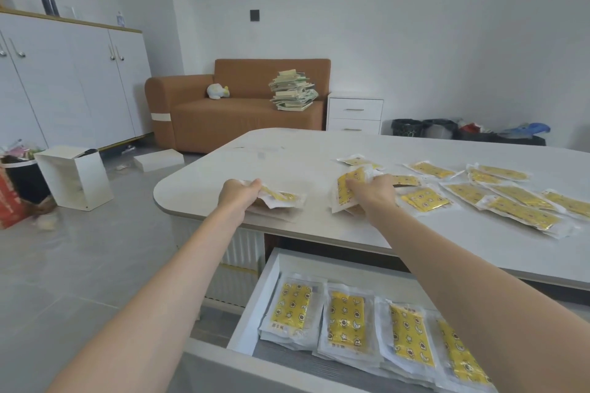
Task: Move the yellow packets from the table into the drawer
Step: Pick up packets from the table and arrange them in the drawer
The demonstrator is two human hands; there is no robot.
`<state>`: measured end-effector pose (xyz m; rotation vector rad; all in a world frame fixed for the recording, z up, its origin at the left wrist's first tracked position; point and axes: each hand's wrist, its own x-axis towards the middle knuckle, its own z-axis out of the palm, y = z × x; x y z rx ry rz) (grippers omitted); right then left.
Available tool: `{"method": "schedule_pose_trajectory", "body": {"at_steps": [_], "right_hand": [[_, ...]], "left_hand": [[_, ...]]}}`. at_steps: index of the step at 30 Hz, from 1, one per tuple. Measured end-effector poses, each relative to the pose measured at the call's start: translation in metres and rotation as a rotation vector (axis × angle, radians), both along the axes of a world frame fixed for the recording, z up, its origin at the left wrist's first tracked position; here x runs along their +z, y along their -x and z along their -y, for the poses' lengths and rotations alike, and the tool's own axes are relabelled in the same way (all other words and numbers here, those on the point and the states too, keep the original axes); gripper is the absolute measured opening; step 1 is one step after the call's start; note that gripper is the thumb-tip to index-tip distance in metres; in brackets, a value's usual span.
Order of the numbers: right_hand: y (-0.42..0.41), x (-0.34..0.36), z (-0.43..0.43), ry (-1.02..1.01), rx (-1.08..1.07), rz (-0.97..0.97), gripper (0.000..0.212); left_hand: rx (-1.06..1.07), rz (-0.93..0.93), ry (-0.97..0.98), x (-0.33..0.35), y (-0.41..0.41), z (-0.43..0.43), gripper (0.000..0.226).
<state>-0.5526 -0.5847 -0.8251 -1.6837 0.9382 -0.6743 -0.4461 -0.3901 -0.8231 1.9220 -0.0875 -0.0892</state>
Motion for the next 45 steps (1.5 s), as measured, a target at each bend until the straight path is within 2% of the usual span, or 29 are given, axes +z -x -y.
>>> {"method": "schedule_pose_trajectory", "body": {"at_steps": [2, 5, 8, 13, 17, 19, 21, 23, 26, 27, 29, 32, 35, 37, 40, 42, 45], "right_hand": [[-0.004, -0.008, -0.001, 0.082, -0.033, -0.079, 0.057], [-0.007, -0.016, -0.006, 0.337, -0.086, -0.233, 0.056], [-0.01, -0.02, -0.01, 0.522, -0.031, -0.322, 0.056], [-0.01, -0.022, -0.011, 0.552, 0.106, -0.266, 0.051], [-0.004, -0.021, -0.014, 0.525, 0.133, -0.2, 0.05], [-0.002, -0.021, -0.015, 0.679, 0.077, -0.183, 0.054], [0.002, -0.019, -0.019, 0.849, 0.059, -0.103, 0.044], [0.01, -0.01, -0.027, 0.718, 0.193, 0.023, 0.037], [0.022, 0.004, -0.039, 0.311, 0.444, 0.134, 0.048], [0.024, 0.007, -0.04, 0.245, 0.471, 0.147, 0.05], [0.028, 0.011, -0.039, 0.224, 0.453, 0.143, 0.045], [0.034, 0.017, -0.036, 0.32, 0.424, 0.125, 0.021], [0.042, 0.021, -0.037, 0.31, 0.47, 0.126, 0.022], [0.048, 0.023, -0.037, 0.305, 0.462, 0.146, 0.022], [0.056, 0.024, -0.037, 0.274, 0.428, 0.206, 0.017], [0.061, 0.025, -0.036, 0.206, 0.411, 0.265, 0.017], [0.068, 0.025, -0.035, 0.123, 0.399, 0.312, 0.016]], "left_hand": [[0.036, 0.015, -0.14, -0.007, -0.003, 0.002, 0.026], [0.173, 0.068, -0.477, -0.012, 0.003, 0.009, 0.044], [0.148, 0.105, -0.568, -0.017, 0.006, 0.017, 0.049], [0.091, 0.145, -0.459, -0.018, 0.004, 0.022, 0.033], [-0.011, 0.19, -0.146, -0.019, 0.009, 0.027, 0.018], [-0.045, 0.251, -0.012, -0.016, 0.016, 0.029, 0.016], [-0.079, 0.342, 0.023, -0.01, 0.023, 0.032, 0.015], [-0.11, 0.415, 0.051, -0.001, 0.029, 0.034, 0.014], [-0.105, 0.478, 0.122, 0.009, 0.034, 0.034, 0.017], [-0.111, 0.49, 0.151, 0.012, 0.036, 0.033, 0.017], [-0.162, 0.511, 0.2, 0.017, 0.042, 0.031, 0.017], [-0.272, 0.524, 0.267, 0.023, 0.048, 0.028, 0.021], [-0.306, 0.491, 0.313, 0.03, 0.059, 0.025, 0.017], [-0.306, 0.402, 0.416, 0.035, 0.066, 0.024, 0.015], [-0.291, 0.102, 0.642, 0.038, 0.071, 0.023, 0.027], [-0.368, -0.003, 0.621, 0.037, 0.074, 0.02, 0.028], [-0.494, -0.03, 0.513, 0.031, 0.082, 0.015, 0.018]]}}
